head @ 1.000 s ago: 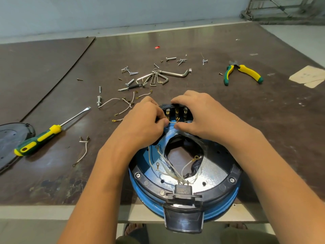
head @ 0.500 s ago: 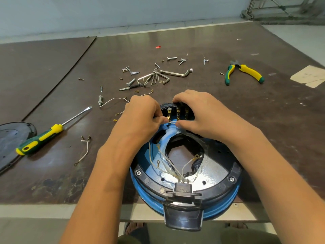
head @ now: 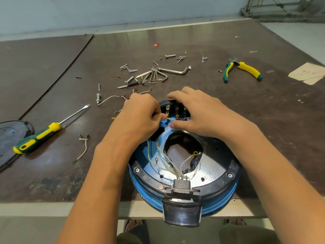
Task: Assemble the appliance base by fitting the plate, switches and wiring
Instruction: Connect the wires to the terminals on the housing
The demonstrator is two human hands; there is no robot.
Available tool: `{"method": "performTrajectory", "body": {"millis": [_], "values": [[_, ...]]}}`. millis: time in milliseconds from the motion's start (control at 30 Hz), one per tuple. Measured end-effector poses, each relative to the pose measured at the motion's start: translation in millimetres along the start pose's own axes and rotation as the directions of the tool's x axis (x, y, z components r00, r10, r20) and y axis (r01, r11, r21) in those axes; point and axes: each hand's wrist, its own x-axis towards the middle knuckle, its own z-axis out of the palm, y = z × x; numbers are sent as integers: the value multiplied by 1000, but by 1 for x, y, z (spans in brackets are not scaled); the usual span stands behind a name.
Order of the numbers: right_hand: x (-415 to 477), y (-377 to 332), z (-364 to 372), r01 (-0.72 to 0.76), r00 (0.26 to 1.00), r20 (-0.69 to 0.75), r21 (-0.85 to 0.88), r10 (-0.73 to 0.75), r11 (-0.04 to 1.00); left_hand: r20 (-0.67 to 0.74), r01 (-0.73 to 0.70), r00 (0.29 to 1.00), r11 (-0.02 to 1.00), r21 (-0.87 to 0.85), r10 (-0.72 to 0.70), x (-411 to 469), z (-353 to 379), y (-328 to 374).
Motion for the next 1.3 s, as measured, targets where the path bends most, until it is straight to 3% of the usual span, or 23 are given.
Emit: {"method": "performTrajectory", "body": {"millis": [233,433,833,1100,1300], "values": [[4,-3,-2,-53,995,82,-30,55,998,18,-31,999,998,53,30,2,-2,2],[3,-1,-1,-12,999,48,-6,12,1000,112,-6,994,995,96,-4,8,-6,6],[4,1,-2,20,999,42,20,-21,1000,148,-76,988,986,146,54,10,-4,8],[4,-1,-3,17,998,53,16,-17,1000,28,-58,998,995,77,56,9,1,4],[0,-2,-4,-23,999,26,40,22,999,-88,-190,978,982,23,191,2,-3,10]]}}
